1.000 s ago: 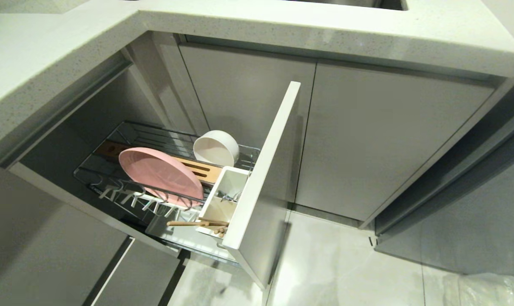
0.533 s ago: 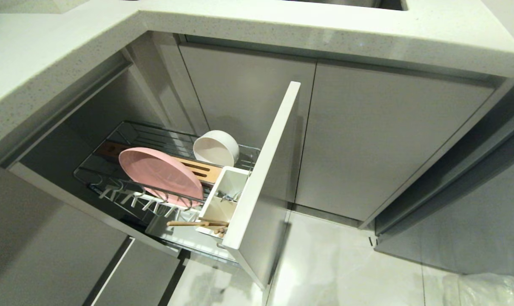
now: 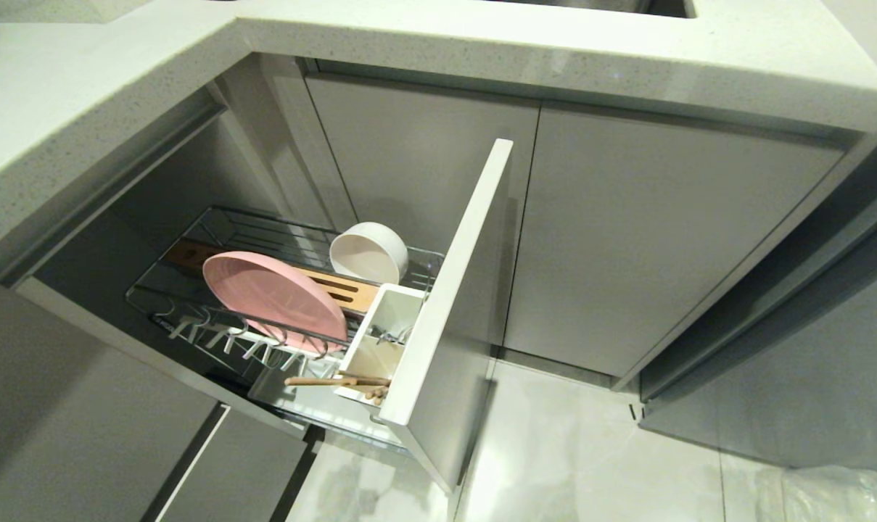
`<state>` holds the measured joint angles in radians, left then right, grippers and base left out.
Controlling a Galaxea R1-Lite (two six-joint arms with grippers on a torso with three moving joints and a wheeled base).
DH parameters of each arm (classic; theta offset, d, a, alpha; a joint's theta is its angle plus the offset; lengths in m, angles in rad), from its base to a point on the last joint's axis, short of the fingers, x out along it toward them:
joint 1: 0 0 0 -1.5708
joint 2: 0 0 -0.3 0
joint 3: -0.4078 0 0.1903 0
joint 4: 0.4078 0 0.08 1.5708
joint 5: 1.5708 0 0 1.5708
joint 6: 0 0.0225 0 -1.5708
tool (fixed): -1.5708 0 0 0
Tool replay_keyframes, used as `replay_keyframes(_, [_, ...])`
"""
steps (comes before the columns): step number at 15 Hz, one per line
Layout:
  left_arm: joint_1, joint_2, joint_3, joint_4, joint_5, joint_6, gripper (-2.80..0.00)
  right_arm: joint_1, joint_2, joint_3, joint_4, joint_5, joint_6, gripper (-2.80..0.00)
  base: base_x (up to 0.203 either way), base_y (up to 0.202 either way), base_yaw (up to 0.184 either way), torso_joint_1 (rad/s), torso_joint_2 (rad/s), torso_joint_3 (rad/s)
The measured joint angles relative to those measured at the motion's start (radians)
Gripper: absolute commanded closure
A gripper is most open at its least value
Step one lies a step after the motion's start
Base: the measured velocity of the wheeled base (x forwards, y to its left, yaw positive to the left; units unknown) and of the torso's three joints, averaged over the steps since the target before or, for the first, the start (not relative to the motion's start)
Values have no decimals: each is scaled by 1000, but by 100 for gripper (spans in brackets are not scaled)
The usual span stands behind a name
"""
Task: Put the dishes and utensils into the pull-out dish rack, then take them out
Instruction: Take the plate out of the cupboard
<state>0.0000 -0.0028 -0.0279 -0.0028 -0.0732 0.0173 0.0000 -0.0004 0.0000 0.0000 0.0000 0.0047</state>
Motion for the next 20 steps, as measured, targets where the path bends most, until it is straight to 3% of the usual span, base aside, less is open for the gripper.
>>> replay_keyframes(5, [0, 0, 7, -1, 20, -22, 0, 0, 0, 0, 0, 0, 0, 0, 0, 0, 0, 0, 0, 0])
replay_keyframes(10, [0, 0, 6, 1, 22, 18, 0, 0, 0, 0, 0, 0, 0, 0, 0, 0, 0, 0, 0, 0])
replay_keyframes(14, [1, 0, 26, 7, 78, 47, 0, 0, 0, 0, 0, 0, 0, 0, 0, 0, 0, 0, 0, 0])
replay_keyframes(20, [0, 0, 28, 6, 83, -28, 0, 0, 0, 0, 0, 0, 0, 0, 0, 0, 0, 0, 0, 0])
